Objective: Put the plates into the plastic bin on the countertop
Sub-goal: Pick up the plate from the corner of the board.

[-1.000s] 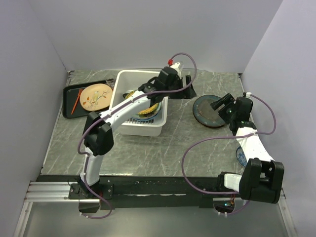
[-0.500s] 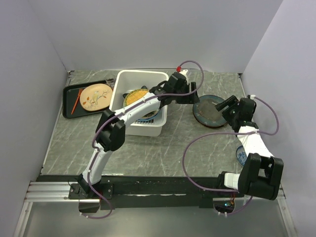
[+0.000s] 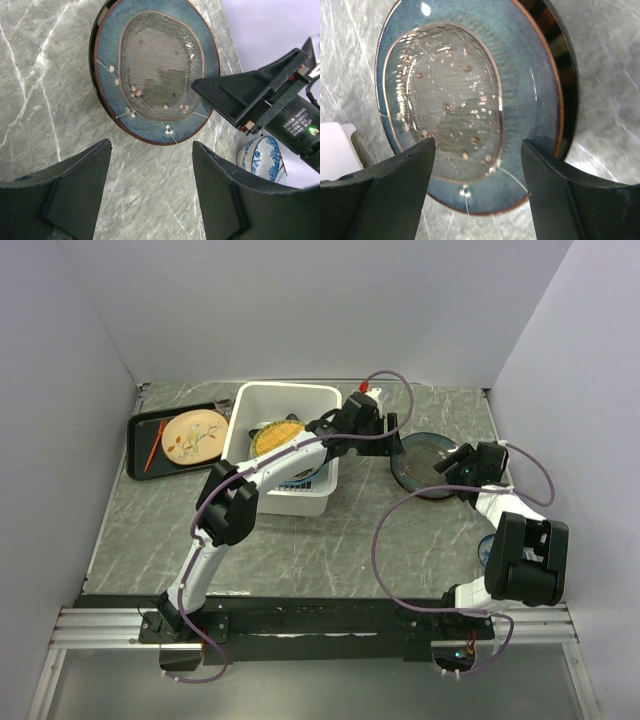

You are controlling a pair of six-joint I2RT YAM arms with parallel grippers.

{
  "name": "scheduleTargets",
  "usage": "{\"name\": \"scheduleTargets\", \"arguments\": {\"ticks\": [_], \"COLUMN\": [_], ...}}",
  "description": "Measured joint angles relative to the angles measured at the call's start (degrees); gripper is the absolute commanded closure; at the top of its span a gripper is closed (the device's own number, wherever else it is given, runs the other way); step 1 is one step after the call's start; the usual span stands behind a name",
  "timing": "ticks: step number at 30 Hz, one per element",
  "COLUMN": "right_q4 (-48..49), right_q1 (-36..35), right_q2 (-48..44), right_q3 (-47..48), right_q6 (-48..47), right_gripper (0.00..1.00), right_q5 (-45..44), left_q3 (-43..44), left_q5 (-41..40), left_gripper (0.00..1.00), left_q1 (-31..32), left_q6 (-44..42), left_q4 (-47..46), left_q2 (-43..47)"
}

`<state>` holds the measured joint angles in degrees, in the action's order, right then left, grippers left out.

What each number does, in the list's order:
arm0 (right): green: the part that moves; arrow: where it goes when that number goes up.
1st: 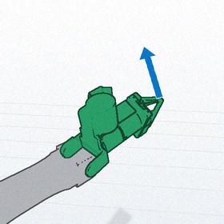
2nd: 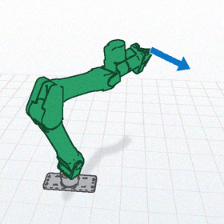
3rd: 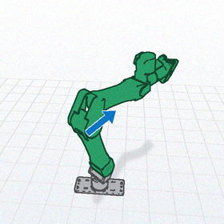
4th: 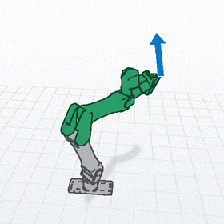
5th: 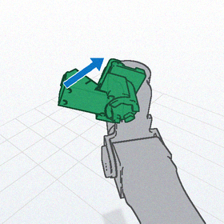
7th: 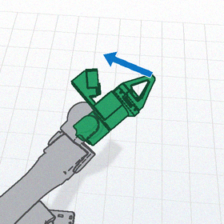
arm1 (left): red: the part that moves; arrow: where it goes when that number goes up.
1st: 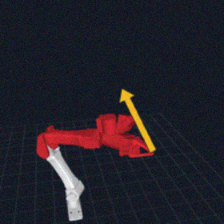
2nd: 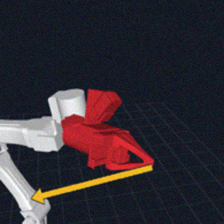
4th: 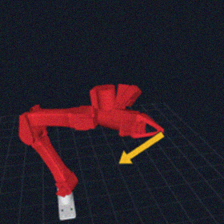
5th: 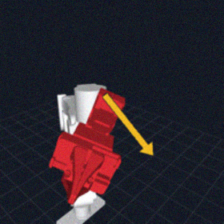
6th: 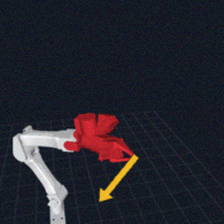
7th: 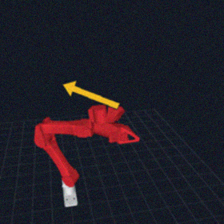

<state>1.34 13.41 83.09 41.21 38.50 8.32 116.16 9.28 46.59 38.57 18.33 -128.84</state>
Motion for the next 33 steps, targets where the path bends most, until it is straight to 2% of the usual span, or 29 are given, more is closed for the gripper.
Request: {"name": "scheduleTargets", "arguments": {"ticks": [8, 15, 17, 24, 33], "right_q4": [2.56, 2.95, 3.39, 4.22, 3.87], "right_q1": [0.0, 0.0, 0.0, 0.0, 0.0], "right_q2": [1.75, 2.97, 3.52, 5.2, 5.2], "right_q3": [0.02, 0.02, 0.02, 0.02, -0.26], "right_q6": [0.15, 0.22, 0.35, 0.76, 0.87], "right_gripper": [0.32, 0.51, 0.53, 0.79, 0.96], "right_q5": [0.48, 0.33, 0.35, 1.01, 1.2], "left_q3": [-0.24, -2.51, -2.75, -3.45, -5.2], "left_q5": [0.13, 0.11, 0.11, 0.0, -0.09], "left_gripper": [0.3, 0.31, 0.31, 0.31, 0.3], "left_q1": [0.0, 0.0, 0.0, 0.0, -0.02], "left_q6": [-0.04, -0.07, -0.11, -0.26, -0.26], "left_q4": [-0.17, -0.66, -0.48, -0.48, -1.42], "left_q2": [0.0, 0.44, 0.55, 2.01, 4.04]}}
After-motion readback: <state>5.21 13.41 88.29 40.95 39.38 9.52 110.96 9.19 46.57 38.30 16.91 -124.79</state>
